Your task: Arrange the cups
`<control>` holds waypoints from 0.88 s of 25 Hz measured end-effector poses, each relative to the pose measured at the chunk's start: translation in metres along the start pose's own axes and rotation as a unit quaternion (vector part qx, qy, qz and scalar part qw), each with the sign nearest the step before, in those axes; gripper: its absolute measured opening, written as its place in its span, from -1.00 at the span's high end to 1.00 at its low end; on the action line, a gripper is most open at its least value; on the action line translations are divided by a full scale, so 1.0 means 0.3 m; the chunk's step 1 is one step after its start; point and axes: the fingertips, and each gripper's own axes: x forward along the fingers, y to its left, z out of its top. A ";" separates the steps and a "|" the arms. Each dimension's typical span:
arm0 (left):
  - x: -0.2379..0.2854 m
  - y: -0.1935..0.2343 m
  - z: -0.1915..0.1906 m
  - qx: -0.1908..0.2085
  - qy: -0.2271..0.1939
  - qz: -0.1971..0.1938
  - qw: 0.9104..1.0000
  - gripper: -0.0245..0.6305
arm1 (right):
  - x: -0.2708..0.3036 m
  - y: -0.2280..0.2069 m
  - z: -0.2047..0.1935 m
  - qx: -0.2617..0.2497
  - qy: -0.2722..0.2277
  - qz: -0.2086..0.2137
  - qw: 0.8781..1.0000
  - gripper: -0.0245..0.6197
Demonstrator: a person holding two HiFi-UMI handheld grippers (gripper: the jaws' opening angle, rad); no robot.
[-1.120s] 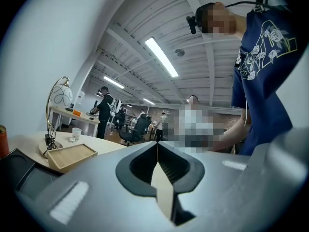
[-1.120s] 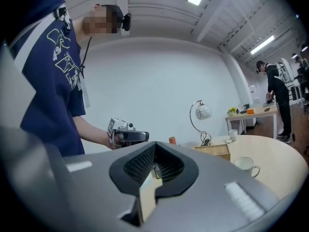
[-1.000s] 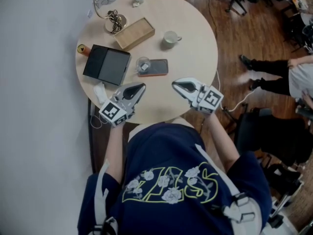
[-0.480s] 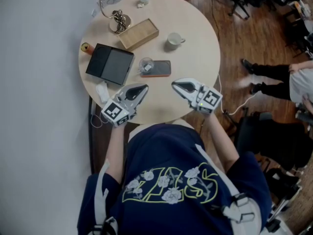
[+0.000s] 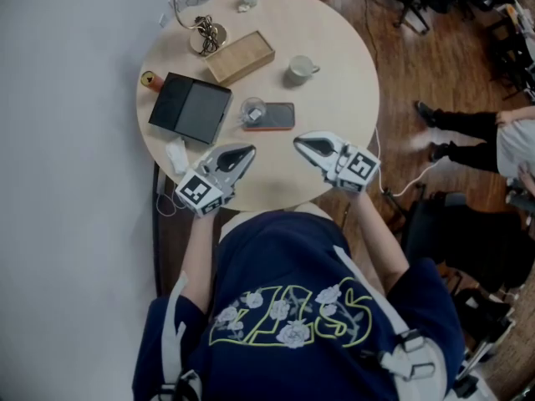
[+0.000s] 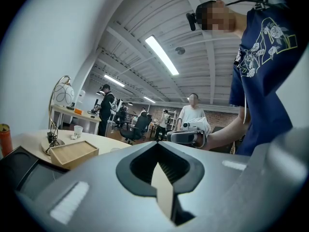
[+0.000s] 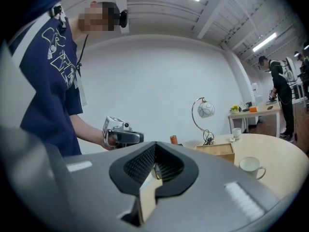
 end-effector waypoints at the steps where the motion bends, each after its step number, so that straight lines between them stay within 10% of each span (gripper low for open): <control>1: 0.001 0.001 -0.006 0.000 0.005 0.000 1.000 0.91 | 0.002 -0.001 0.000 0.001 0.000 0.000 1.000 0.91; 15: 0.004 0.024 0.006 -0.003 -0.002 0.010 1.000 0.92 | 0.015 -0.070 0.005 0.001 0.005 -0.014 1.000 0.91; 22: 0.002 0.032 -0.003 -0.004 0.003 0.009 1.000 0.92 | 0.050 -0.283 -0.088 -0.046 0.138 -0.045 0.988 0.91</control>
